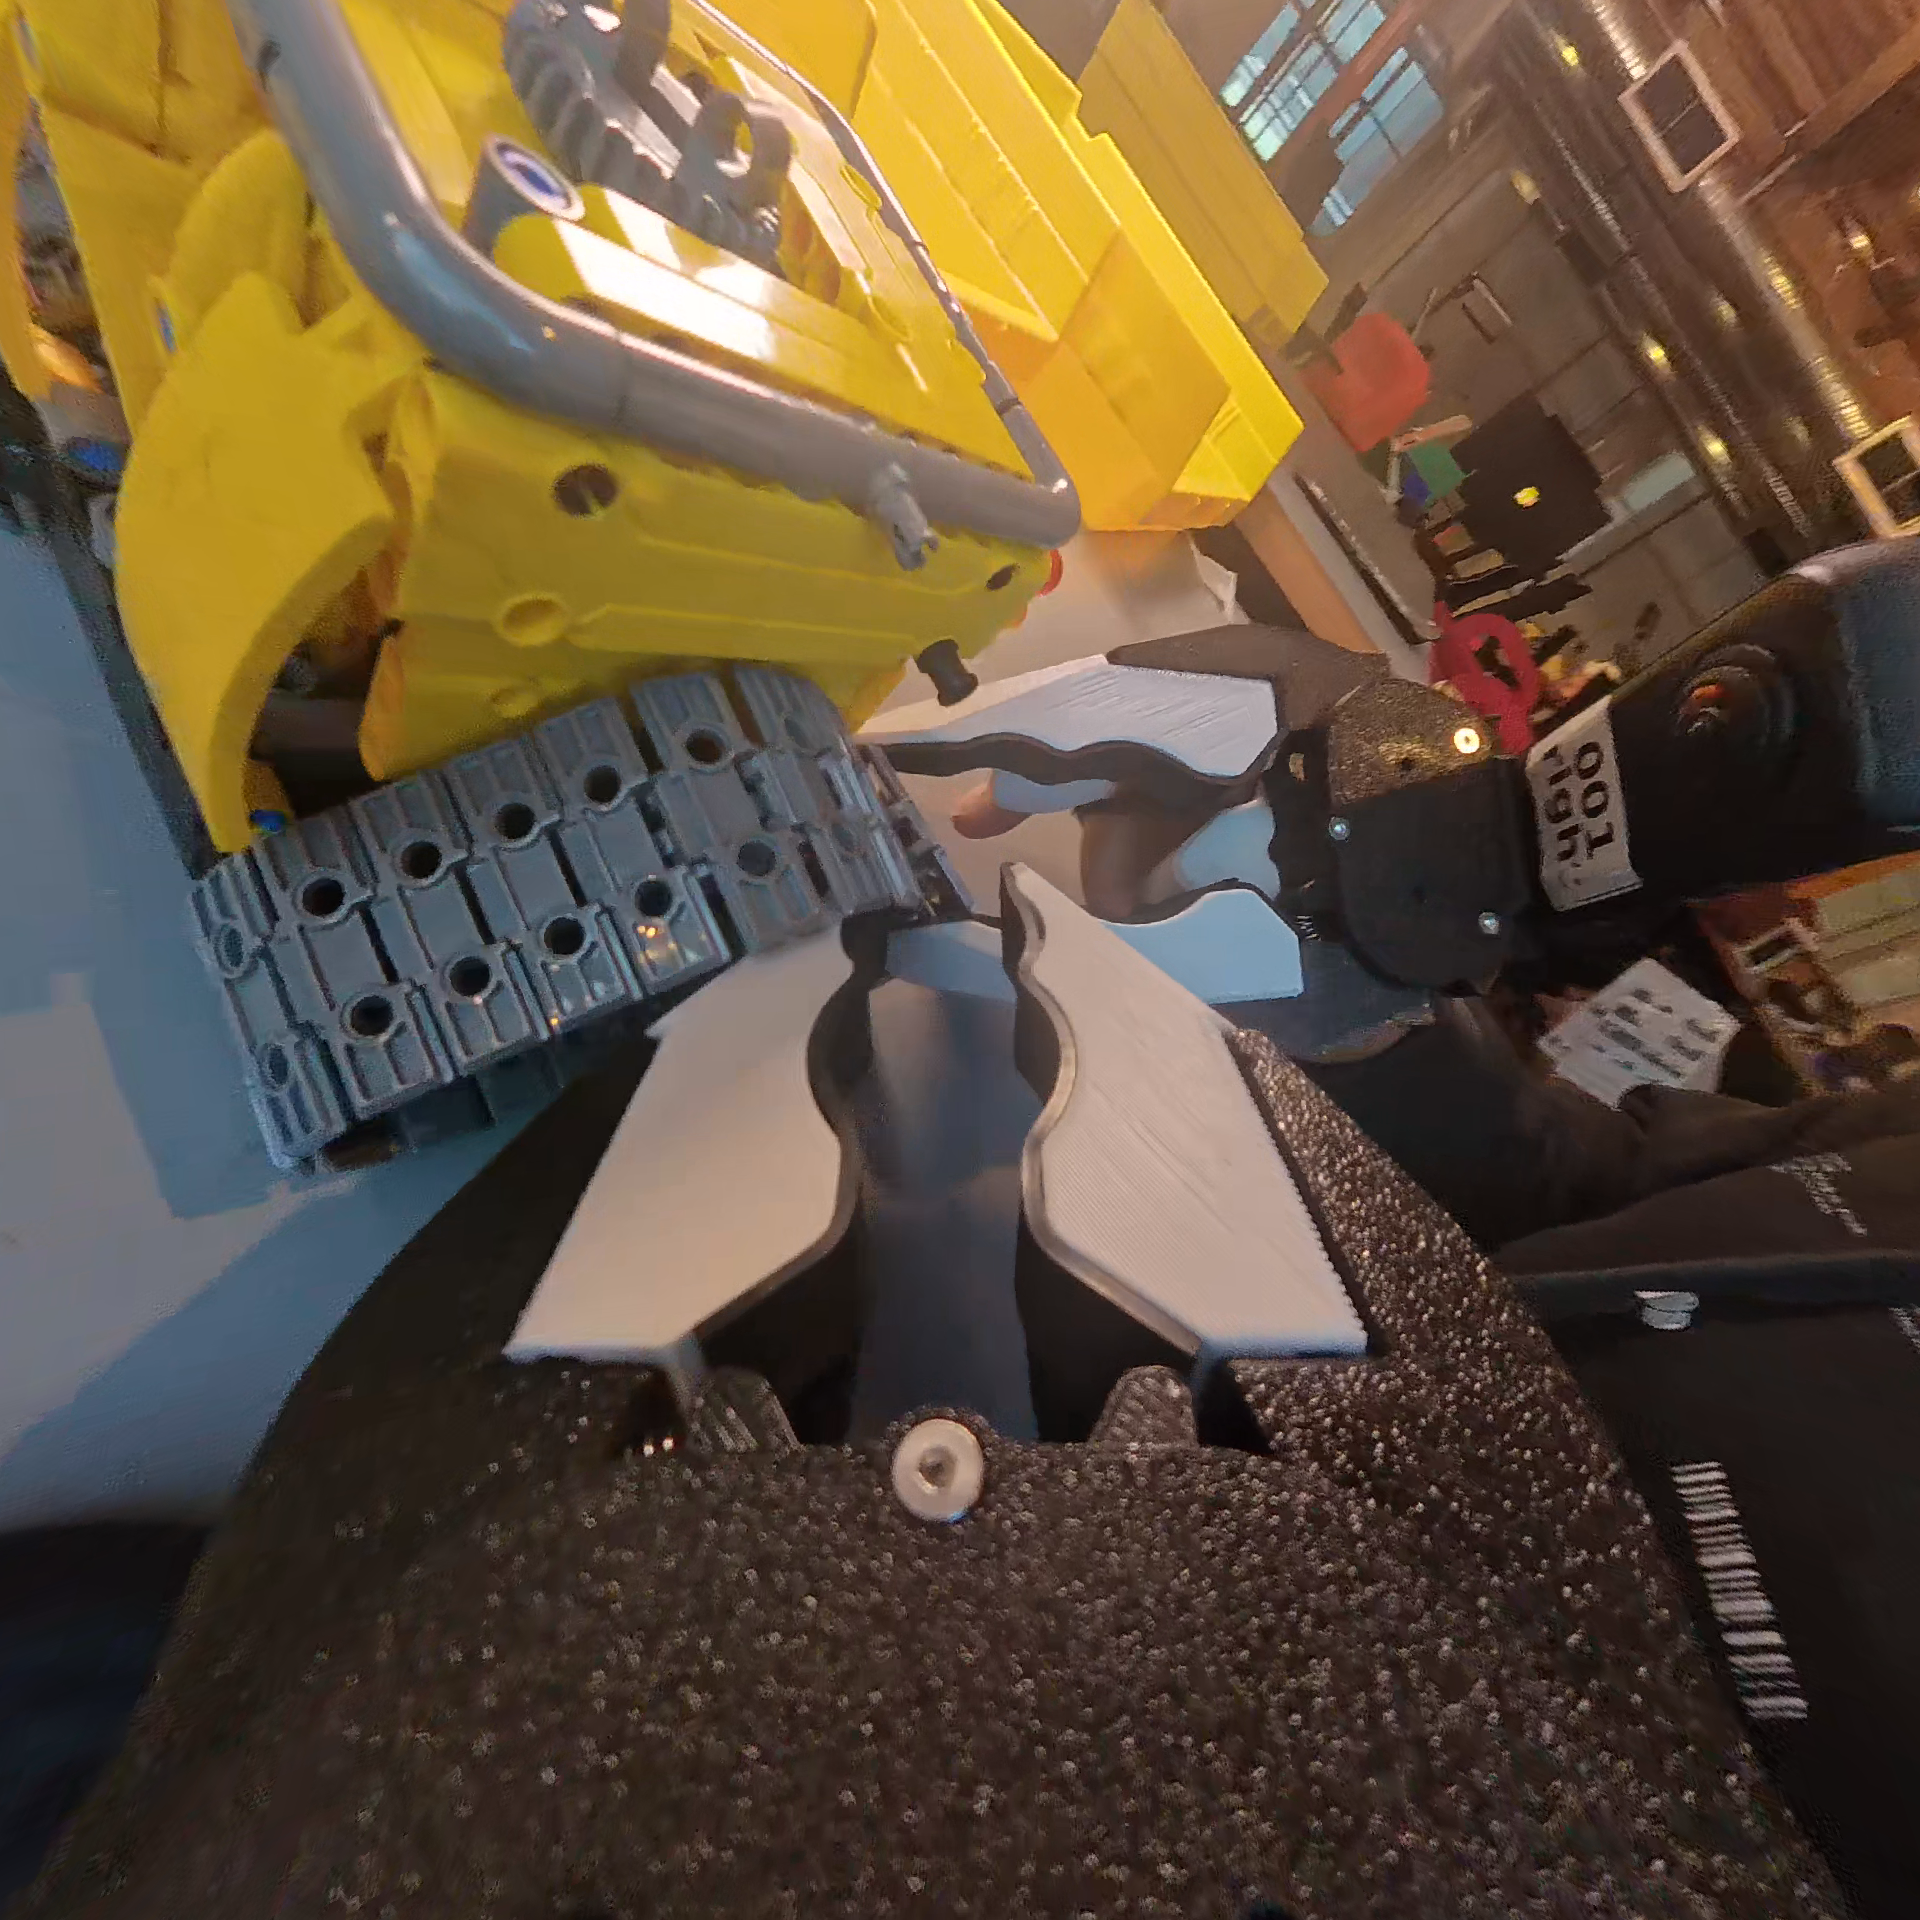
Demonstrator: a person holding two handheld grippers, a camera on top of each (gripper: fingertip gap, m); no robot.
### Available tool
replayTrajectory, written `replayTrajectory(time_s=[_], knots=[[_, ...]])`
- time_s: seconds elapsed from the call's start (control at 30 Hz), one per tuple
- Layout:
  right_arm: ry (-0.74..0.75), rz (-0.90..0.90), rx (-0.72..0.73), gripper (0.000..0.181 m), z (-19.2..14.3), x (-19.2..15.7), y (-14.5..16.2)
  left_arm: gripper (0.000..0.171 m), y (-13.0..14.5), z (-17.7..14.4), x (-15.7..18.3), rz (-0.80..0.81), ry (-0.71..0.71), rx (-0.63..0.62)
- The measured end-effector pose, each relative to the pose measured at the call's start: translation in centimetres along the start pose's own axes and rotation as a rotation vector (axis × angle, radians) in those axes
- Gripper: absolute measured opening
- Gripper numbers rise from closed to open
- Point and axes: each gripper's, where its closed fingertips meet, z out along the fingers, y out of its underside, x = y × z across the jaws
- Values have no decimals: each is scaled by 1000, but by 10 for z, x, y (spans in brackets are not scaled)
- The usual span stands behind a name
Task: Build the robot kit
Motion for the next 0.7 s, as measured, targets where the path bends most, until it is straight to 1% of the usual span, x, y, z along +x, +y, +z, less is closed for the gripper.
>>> replayTrajectory(time_s=[0.1,0.2,0.33,0.4,0.43,0.6,0.7], knots=[[6,-9,2,37,1,-1,-1,21,3,-1,-4,122,-97,-25],[7,-5,4,37,1,0,-1,23,2,1,-3,112,-116,-27],[12,-9,4,37,2,0,-1,22,1,1,-2,99,-94,9],[14,-11,9,37,2,0,-1,13,-1,0,-3,73,-74,27],[16,-13,13,36,1,1,-1,6,-1,-1,-5,65,-72,24],[30,-39,13,36,3,0,-1,5,1,-2,-4,42,-30,-13],[46,-57,8,35,3,1,-2,5,-1,-3,0,-46,42,-25]])
